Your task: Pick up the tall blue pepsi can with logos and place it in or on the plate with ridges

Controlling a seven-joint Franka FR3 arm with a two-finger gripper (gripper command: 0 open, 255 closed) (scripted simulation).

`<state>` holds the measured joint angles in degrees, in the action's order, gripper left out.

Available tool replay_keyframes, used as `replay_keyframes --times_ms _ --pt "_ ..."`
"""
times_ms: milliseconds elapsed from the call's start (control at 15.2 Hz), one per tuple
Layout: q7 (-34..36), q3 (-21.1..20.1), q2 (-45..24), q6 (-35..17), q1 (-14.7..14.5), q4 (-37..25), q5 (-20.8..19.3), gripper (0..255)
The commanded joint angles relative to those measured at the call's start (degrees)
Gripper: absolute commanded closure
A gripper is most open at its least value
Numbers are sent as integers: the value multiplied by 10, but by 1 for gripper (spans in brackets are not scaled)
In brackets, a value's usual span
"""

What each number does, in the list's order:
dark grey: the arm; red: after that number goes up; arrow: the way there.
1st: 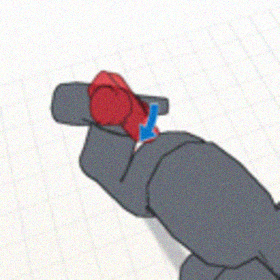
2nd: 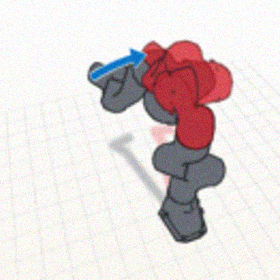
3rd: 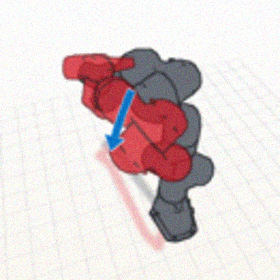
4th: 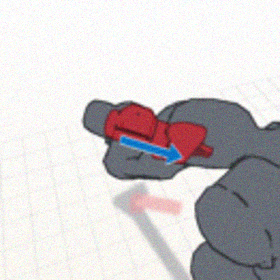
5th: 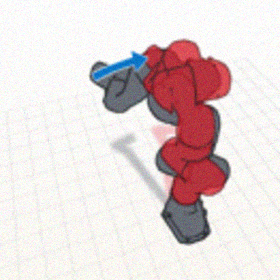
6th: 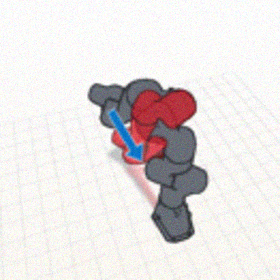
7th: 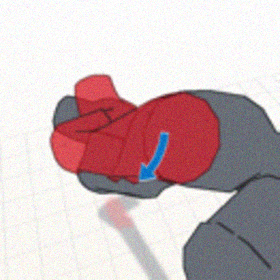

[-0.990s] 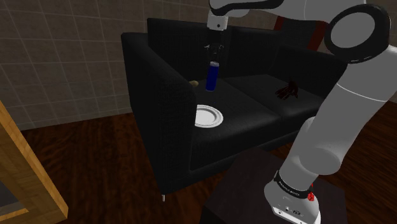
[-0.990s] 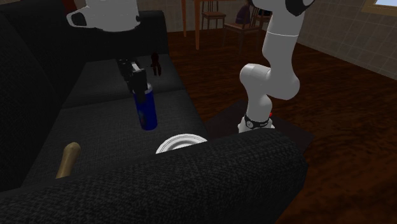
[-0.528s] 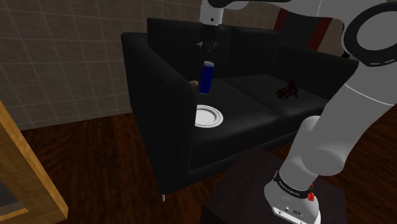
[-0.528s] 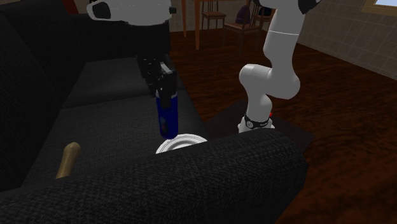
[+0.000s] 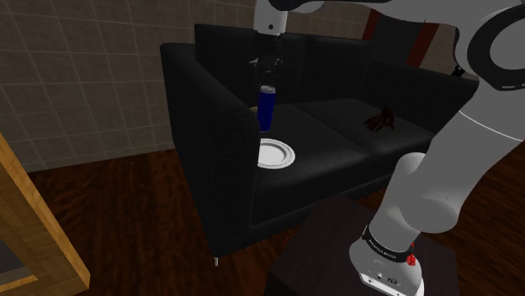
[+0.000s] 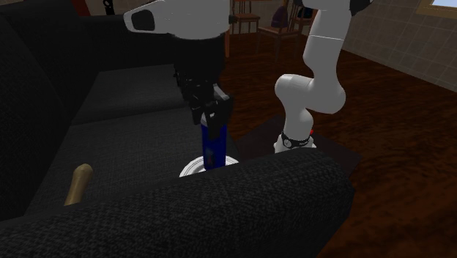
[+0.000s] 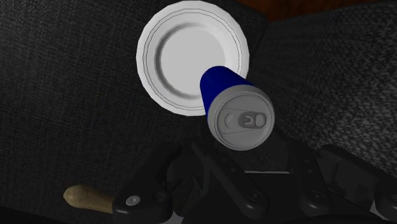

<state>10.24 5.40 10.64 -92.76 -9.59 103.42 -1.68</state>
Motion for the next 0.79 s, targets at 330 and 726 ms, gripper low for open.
replay_keyframes --times_ms 330,726 --pt "2 0 9 -55 0 63 -1 255" --pt "2 1 11 -101 1 111 -2 255"
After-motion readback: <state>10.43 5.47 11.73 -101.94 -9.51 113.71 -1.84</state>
